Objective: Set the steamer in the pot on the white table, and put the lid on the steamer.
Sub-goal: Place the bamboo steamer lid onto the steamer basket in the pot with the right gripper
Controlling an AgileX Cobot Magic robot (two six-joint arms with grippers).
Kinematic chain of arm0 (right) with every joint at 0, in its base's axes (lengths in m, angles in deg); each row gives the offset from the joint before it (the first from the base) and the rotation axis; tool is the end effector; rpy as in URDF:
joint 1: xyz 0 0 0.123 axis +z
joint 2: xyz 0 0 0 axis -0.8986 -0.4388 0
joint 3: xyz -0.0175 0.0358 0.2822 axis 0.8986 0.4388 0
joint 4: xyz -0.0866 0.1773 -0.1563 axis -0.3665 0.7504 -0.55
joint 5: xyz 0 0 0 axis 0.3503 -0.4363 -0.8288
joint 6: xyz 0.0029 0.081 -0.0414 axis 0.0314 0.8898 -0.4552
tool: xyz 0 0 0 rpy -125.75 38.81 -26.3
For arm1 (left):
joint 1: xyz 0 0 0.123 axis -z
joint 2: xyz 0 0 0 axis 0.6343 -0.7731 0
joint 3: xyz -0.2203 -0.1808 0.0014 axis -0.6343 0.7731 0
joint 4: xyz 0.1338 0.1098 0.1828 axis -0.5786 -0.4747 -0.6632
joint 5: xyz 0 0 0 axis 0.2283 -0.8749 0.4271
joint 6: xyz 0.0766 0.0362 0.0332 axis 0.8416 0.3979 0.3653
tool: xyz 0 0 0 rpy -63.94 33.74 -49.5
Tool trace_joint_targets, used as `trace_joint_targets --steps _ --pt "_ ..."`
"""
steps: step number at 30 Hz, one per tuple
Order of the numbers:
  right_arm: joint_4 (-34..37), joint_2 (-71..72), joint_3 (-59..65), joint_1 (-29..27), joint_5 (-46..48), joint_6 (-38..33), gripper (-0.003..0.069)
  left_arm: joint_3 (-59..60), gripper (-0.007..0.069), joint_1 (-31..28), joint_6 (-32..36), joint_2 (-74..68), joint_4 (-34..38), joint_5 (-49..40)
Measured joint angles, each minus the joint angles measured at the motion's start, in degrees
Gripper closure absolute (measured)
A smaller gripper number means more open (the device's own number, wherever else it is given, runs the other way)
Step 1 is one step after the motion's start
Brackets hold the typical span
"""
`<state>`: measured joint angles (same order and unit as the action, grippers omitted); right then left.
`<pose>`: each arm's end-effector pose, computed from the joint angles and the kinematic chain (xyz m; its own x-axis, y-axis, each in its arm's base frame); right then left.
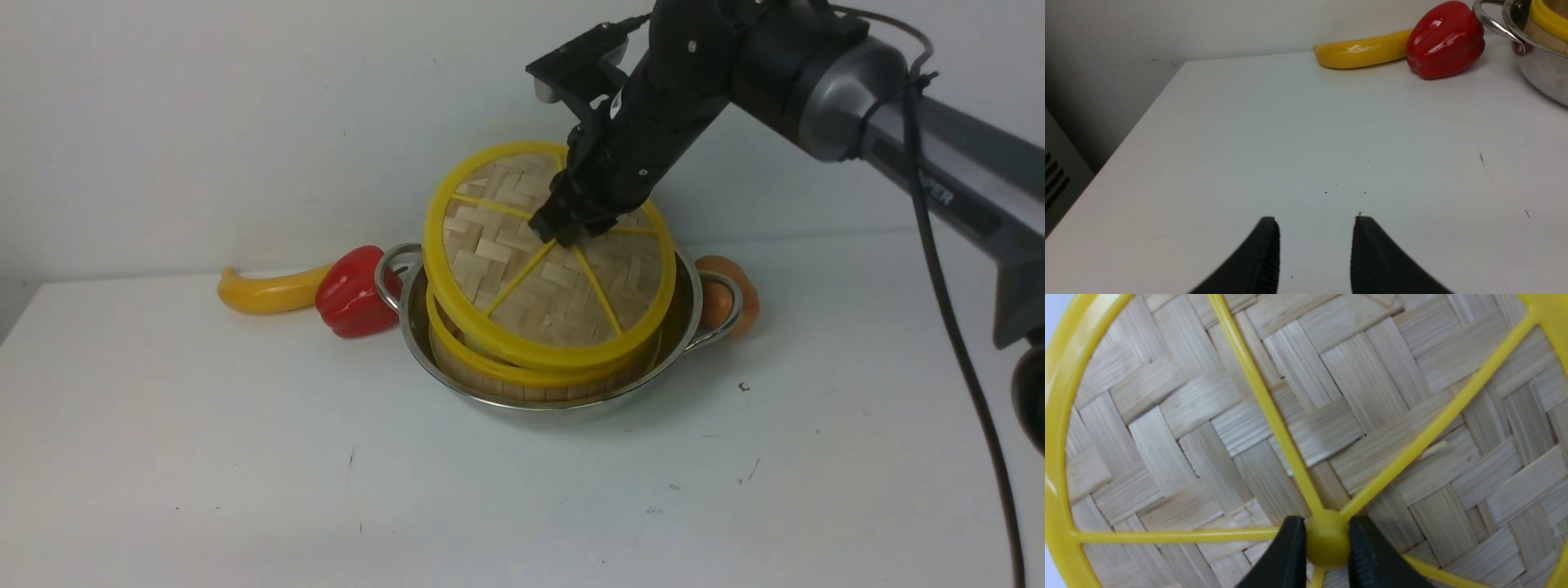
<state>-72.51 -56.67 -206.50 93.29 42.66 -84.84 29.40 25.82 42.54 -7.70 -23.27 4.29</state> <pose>0.4305 0.2591 0.2666 -0.6204 -0.6345 -0.4609 -0.7271 0.6857 0.0348 0.0540 0.0069 0.1816 -0.2550 0.0382 -0.9662 -0.1482 0.9859 0.0781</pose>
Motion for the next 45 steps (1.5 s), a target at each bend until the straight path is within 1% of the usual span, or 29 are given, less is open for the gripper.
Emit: trace_joint_targets --steps 10,17,20,31,35,45 --pt "0.2 -0.7 -0.1 0.6 -1.8 -0.1 0.0515 0.0 0.0384 0.0 0.0 0.0 0.0 0.0" --pt "-0.1 -1.7 -0.4 0.6 -0.6 -0.1 0.0515 0.0 0.0384 0.0 0.0 0.0 0.0 0.0" --pt "-0.2 -1.7 -2.4 0.6 0.6 -0.1 0.0515 0.0 0.0384 0.0 0.0 0.0 0.0 0.0" --pt "-1.4 -1.5 -4.0 0.6 0.4 0.1 0.0515 0.0 0.0384 0.0 0.0 0.0 0.0 0.0" --pt "-3.1 -1.5 -5.4 0.6 3.0 1.0 0.0515 0.0 0.0384 0.0 0.0 0.0 0.0 0.0" --pt "-3.0 -1.8 -6.7 0.6 3.3 2.3 0.0515 0.0 0.0384 0.0 0.1 0.0 0.0 0.0"
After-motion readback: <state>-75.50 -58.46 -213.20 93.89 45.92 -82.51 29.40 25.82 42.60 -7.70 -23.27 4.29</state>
